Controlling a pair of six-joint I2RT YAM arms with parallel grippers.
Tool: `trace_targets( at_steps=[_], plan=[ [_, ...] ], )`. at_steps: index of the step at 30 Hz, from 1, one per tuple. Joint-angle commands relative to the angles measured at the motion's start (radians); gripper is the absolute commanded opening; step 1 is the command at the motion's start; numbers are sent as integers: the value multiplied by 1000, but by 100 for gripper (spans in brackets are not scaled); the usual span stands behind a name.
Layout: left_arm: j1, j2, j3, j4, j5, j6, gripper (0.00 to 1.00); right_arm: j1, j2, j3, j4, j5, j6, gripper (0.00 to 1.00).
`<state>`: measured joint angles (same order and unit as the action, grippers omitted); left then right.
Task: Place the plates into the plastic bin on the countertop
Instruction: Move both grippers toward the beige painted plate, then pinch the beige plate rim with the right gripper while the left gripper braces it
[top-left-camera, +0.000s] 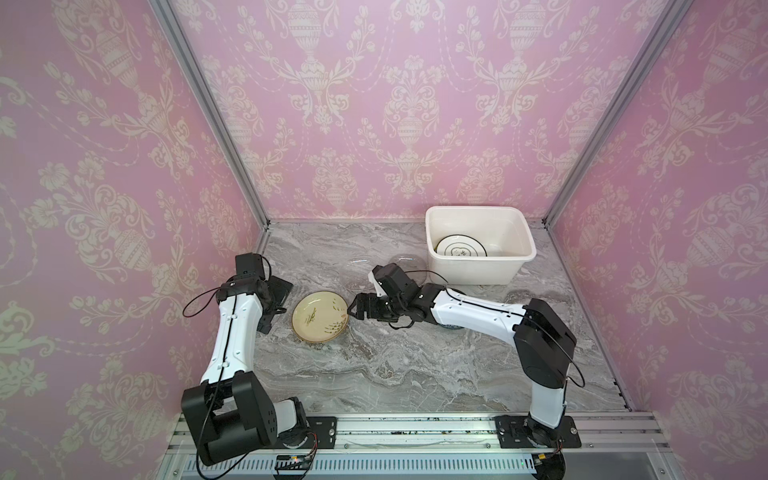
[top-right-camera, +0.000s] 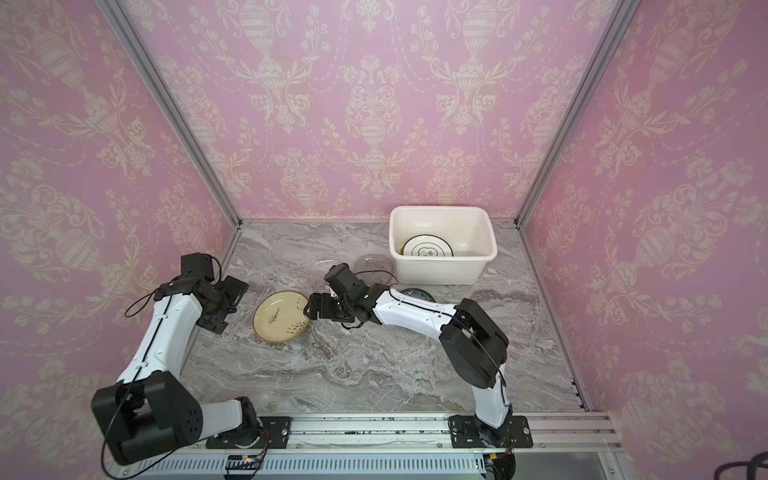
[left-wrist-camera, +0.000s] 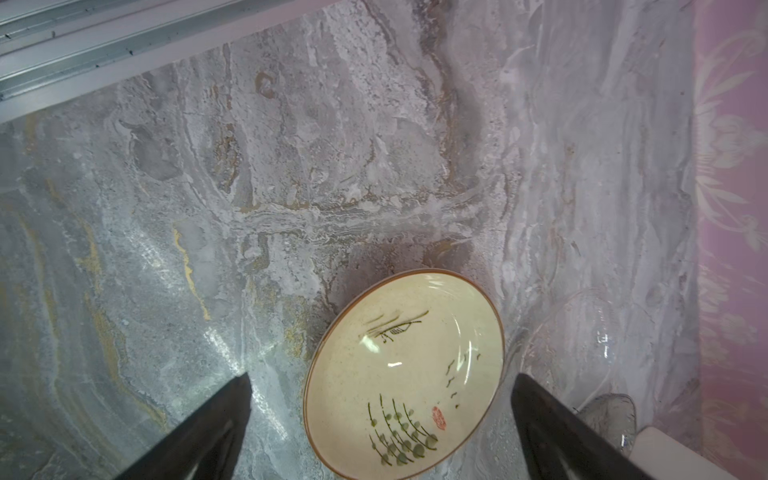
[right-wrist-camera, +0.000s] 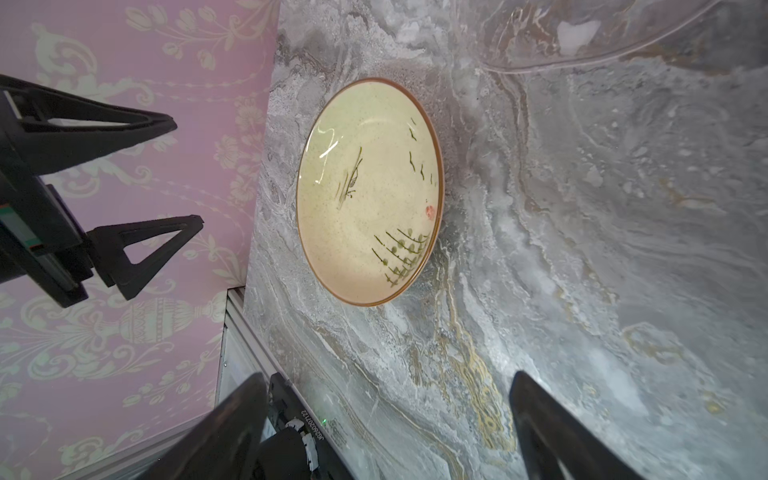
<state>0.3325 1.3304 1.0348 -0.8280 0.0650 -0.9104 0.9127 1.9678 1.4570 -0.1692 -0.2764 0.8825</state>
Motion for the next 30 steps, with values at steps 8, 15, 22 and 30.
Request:
trace_targets(
  at_steps=[8, 15, 22, 30],
  plan=[
    [62, 173, -13, 73, 62, 42, 99, 15, 173, 87, 136, -132, 131, 92],
    [61, 240, -89, 199, 156, -59, 96, 13, 227, 83, 215, -161, 190, 91],
    [53, 305, -87, 225, 186, -103, 95, 10, 268, 90, 283, -175, 238, 91],
    [33, 377, -69, 254, 249, -114, 93, 9, 322, 83, 387, -166, 304, 88]
  ],
)
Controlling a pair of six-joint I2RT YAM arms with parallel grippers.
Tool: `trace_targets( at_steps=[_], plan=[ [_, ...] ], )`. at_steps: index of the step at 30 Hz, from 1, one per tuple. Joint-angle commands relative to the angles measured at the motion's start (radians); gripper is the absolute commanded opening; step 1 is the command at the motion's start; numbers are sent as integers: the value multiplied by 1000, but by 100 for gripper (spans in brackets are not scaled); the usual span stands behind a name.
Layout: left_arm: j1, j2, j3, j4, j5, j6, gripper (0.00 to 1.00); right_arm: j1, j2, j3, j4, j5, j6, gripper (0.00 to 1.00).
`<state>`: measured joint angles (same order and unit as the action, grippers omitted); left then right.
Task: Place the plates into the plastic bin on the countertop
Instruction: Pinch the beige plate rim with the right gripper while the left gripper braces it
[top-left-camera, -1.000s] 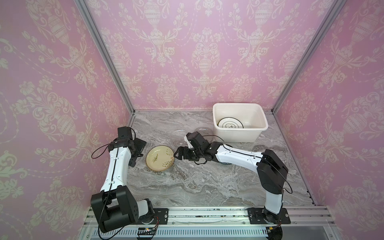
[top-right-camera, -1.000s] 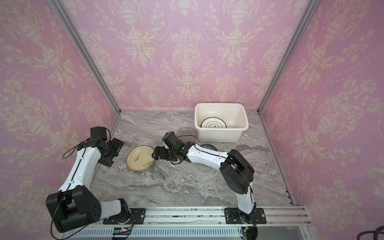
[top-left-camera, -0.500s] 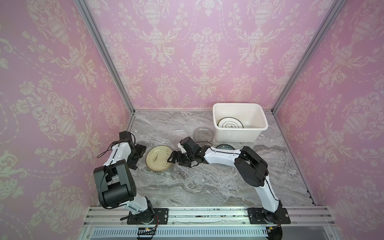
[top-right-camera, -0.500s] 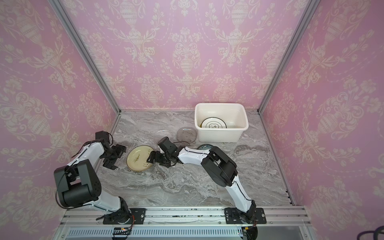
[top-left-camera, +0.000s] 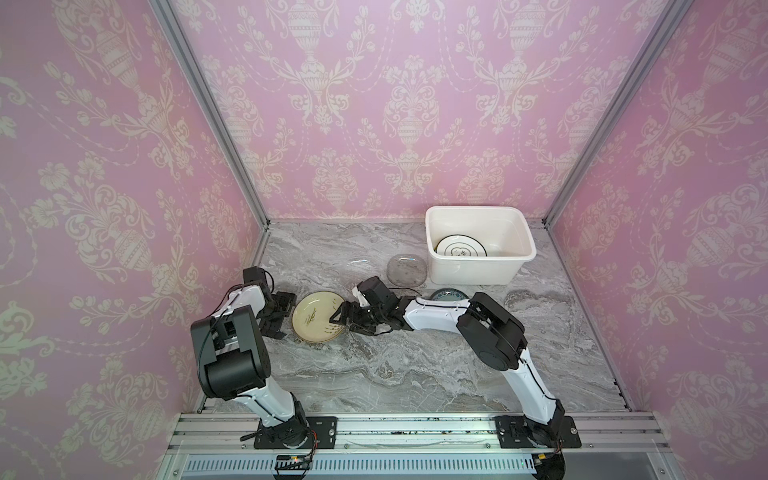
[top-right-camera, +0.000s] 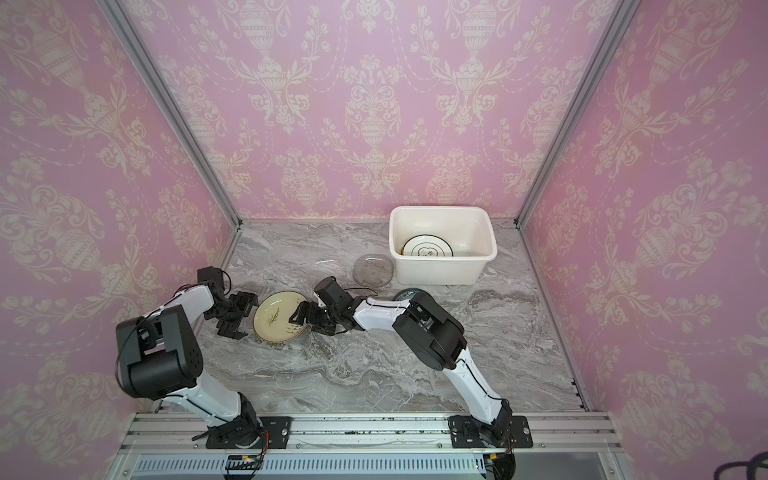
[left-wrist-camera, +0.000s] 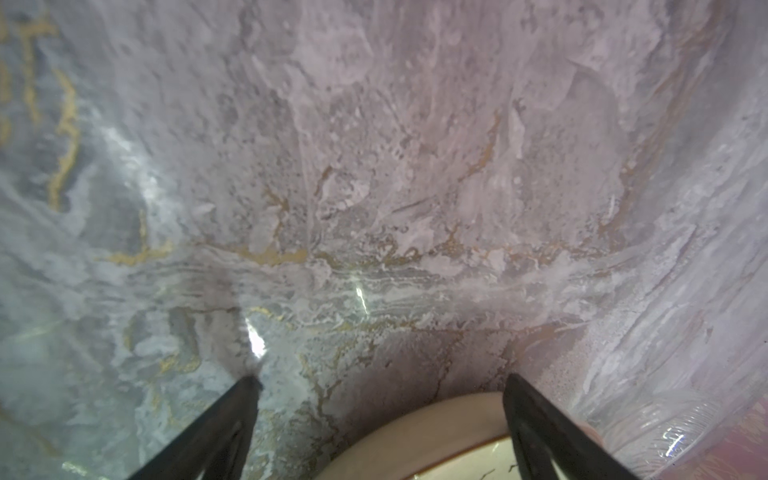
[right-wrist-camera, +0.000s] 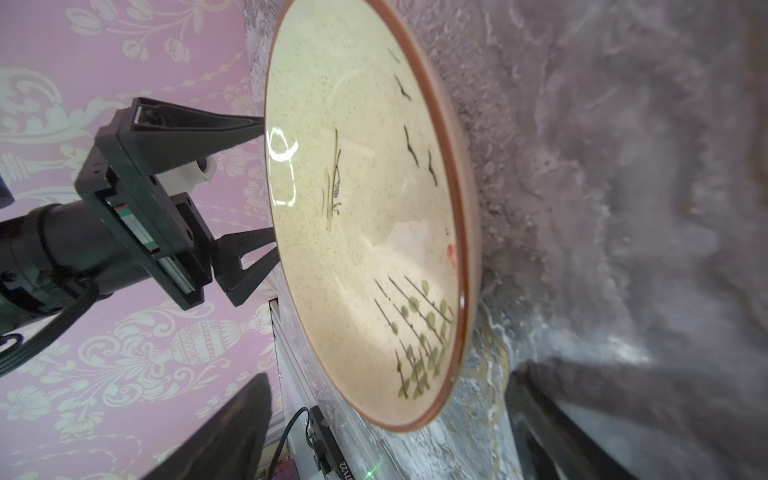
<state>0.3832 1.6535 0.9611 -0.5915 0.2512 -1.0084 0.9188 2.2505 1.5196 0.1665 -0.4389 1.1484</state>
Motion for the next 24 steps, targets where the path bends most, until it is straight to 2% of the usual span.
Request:
trace_targets(
  at_steps=[1, 11, 15, 24],
  plan=[
    [-23, 59, 9, 17, 66, -15, 92, 3, 47, 28, 50, -6, 42, 88],
    [-86, 68, 12, 12, 83, -1, 80, 0, 93, 88, 108, 3, 50, 84],
    [-111, 74, 8, 9, 102, 3, 69, 3, 97, 98, 155, -3, 48, 80],
    [-150, 54, -16, 4, 111, 14, 67, 12, 62, 76, 237, 10, 17, 69]
  ],
)
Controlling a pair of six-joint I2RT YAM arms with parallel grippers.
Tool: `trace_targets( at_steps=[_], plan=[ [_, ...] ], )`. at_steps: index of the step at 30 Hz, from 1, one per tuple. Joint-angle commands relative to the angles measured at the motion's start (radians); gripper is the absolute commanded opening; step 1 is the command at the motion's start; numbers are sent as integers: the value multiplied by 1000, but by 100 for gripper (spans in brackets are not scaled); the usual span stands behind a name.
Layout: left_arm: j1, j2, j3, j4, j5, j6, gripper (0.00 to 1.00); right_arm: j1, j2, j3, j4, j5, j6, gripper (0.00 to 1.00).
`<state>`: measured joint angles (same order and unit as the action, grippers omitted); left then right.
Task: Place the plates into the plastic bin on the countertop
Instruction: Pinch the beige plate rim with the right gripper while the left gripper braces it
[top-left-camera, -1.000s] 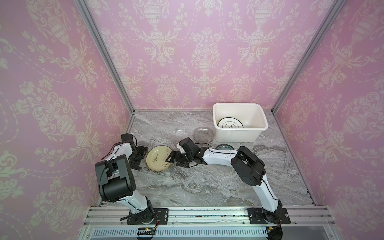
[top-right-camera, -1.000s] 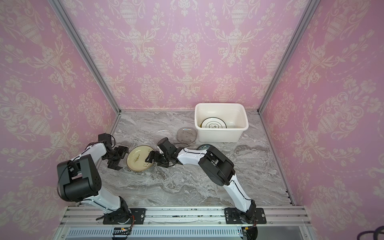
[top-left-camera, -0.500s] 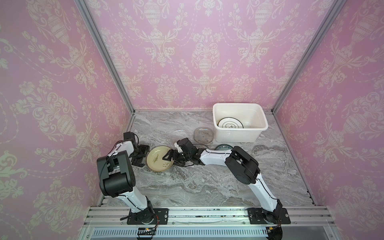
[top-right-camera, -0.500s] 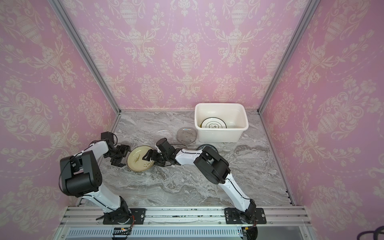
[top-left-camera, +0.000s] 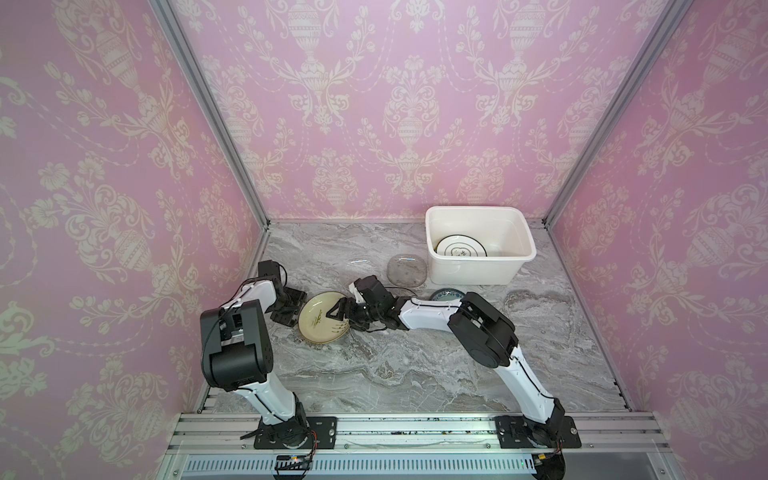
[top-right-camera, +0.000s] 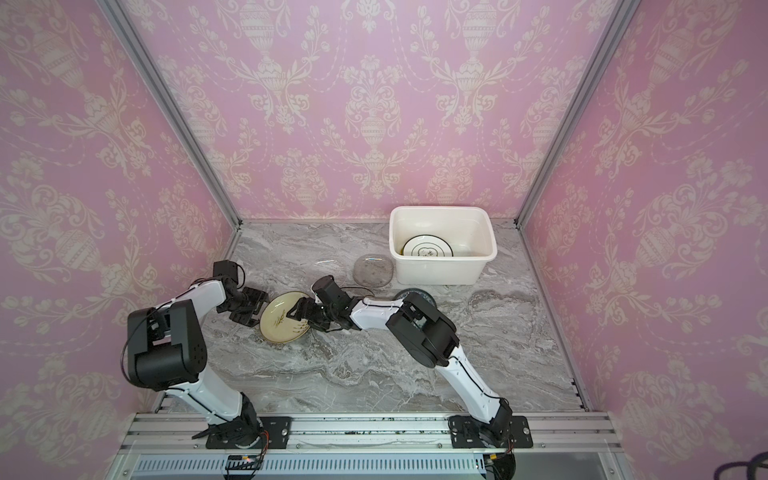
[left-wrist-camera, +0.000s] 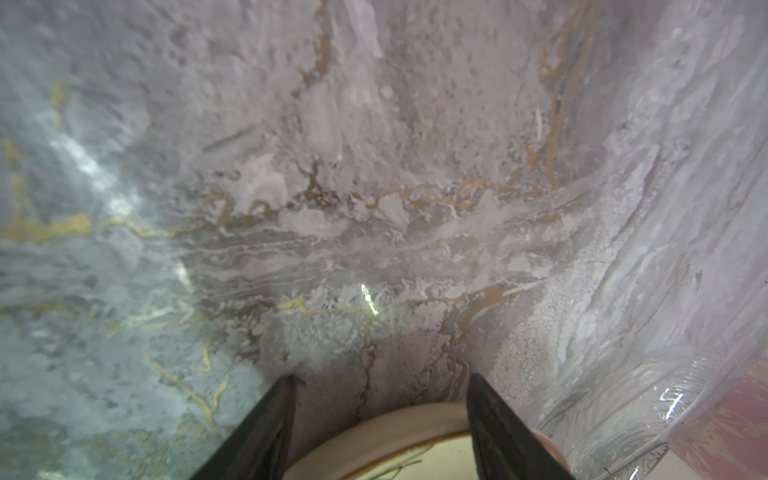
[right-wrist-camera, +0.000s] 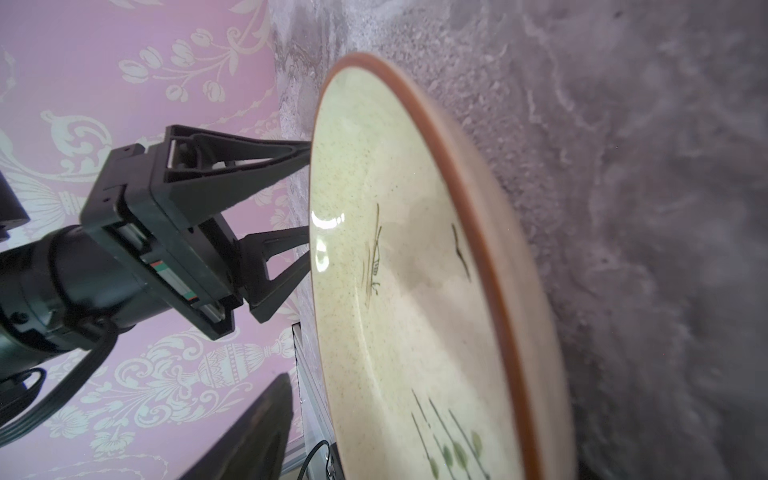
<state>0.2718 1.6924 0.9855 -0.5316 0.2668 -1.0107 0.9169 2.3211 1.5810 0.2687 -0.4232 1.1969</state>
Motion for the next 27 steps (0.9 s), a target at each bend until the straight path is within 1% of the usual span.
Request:
trace_targets(
  at_steps=[1, 6, 14, 18, 24, 27],
  plan=[
    [-41, 12, -42, -59, 93, 20, 67, 15, -11, 14, 135, -5, -31, 67],
    [-48, -3, -50, -65, 94, 28, 67, 15, -22, 17, 120, 8, -35, 56],
    [-57, -36, -67, -75, 94, 31, 67, 15, -38, 19, 47, 19, -55, 37],
    [-57, -55, -64, -104, 87, 62, 67, 14, -57, 20, -1, 12, -63, 27],
    [-57, -119, -66, -125, 73, 74, 68, 15, -138, -15, -96, 11, -120, 16],
    [-58, -166, -56, -128, 69, 104, 69, 13, -203, -28, -206, 0, -165, 15]
  ],
)
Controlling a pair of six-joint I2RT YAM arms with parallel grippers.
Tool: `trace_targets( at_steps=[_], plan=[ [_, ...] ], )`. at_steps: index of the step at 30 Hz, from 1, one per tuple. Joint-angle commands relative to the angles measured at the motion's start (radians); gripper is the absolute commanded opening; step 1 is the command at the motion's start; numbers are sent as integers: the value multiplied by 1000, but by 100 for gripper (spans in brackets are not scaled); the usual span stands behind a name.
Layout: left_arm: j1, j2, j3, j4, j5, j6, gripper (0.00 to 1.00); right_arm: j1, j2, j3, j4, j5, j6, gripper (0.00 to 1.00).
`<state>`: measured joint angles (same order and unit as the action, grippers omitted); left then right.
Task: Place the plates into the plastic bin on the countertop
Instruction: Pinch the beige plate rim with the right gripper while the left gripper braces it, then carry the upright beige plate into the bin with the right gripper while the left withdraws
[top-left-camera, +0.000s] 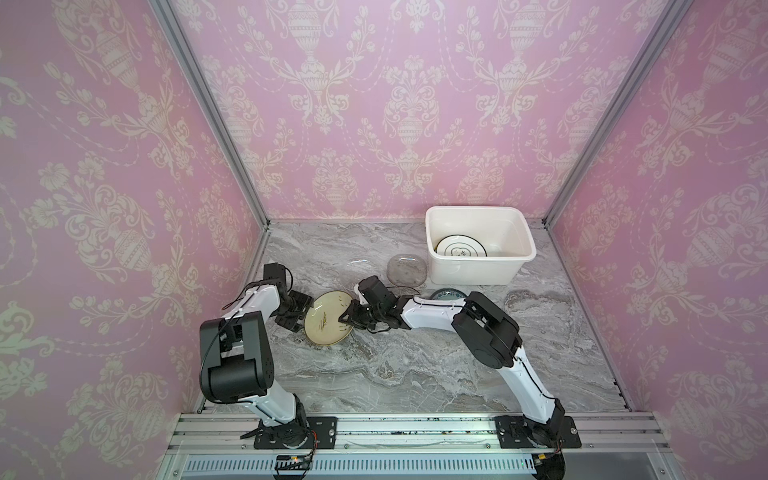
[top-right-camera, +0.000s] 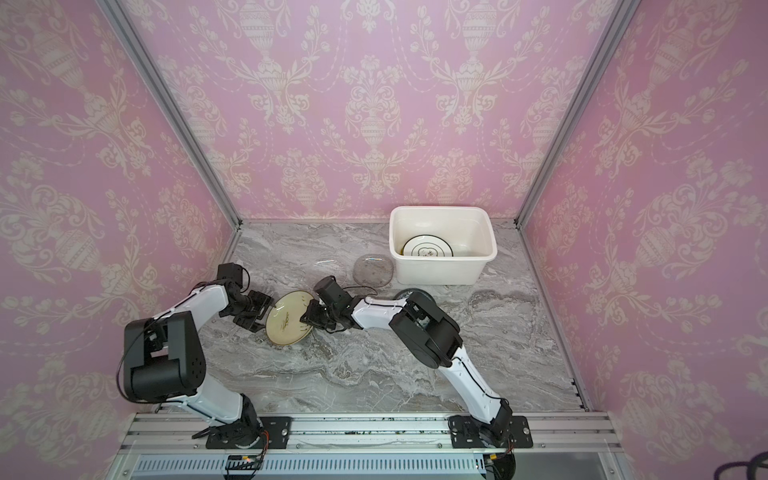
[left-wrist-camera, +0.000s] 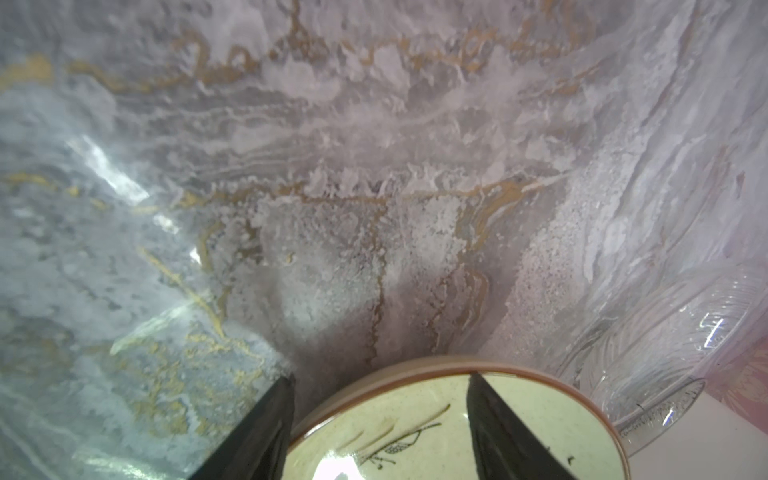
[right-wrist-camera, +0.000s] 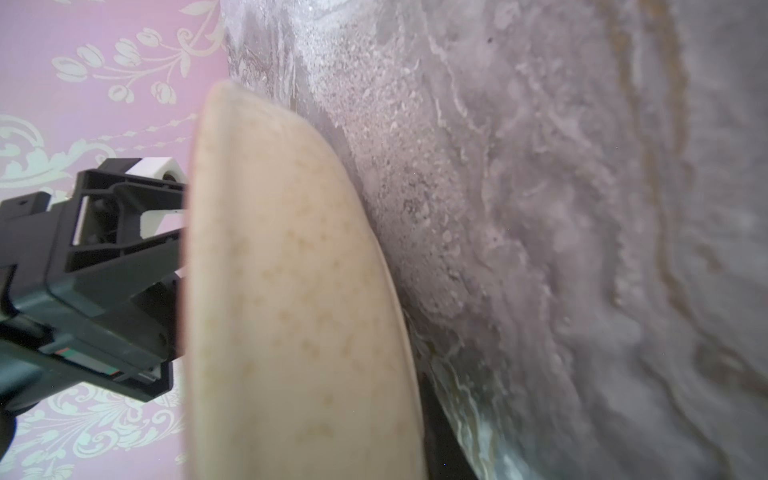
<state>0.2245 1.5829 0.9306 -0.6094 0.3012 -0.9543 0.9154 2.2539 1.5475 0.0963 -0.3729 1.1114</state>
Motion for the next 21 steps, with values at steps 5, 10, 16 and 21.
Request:
trace_targets(
  at_steps=[5, 10, 16, 21],
  plan=[
    [-14, -157, 1, -50, 15, 74, 72, -9, -251, 3, -258, -76, -184, 14],
    [-24, -258, -4, 92, 84, 61, 79, -76, -383, -17, -445, -75, -256, 14],
    [-105, -283, 108, 217, 166, 138, 88, -209, -502, 77, -700, -47, -327, 14],
    [-161, -269, 181, 288, 212, 158, 90, -350, -556, 183, -787, -38, -344, 13]
  ],
)
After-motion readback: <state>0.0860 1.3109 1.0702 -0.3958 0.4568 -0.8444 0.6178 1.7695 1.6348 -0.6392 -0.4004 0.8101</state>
